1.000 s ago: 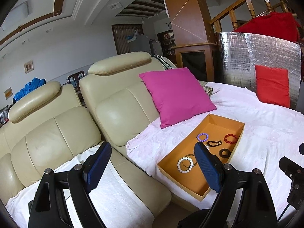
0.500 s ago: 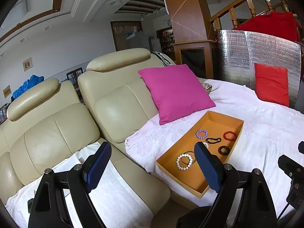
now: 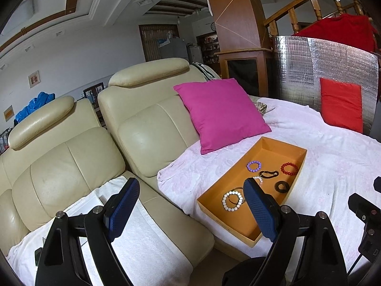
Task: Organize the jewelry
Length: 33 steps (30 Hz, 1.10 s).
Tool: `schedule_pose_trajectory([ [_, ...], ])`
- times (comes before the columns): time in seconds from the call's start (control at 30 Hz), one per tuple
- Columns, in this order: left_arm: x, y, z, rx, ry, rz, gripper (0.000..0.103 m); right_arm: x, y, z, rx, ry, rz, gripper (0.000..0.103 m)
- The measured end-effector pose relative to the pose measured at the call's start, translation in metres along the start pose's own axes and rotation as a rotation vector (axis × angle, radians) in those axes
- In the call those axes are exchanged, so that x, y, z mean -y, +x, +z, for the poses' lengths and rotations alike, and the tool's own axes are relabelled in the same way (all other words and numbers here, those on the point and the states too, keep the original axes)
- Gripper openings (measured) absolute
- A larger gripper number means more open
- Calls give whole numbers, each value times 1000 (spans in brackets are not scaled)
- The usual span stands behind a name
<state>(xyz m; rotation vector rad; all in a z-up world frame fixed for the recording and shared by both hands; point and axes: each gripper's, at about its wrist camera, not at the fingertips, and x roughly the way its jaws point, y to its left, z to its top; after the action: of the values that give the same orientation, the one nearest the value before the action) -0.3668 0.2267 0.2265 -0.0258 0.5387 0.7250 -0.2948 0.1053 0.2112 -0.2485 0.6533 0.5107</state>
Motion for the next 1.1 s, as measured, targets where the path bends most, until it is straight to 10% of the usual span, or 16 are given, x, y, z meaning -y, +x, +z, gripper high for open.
schedule_pose_trajectory([
  [1.1, -6, -4, 3, 7, 2, -12, 89, -10, -3, 4, 1, -18, 8, 69],
])
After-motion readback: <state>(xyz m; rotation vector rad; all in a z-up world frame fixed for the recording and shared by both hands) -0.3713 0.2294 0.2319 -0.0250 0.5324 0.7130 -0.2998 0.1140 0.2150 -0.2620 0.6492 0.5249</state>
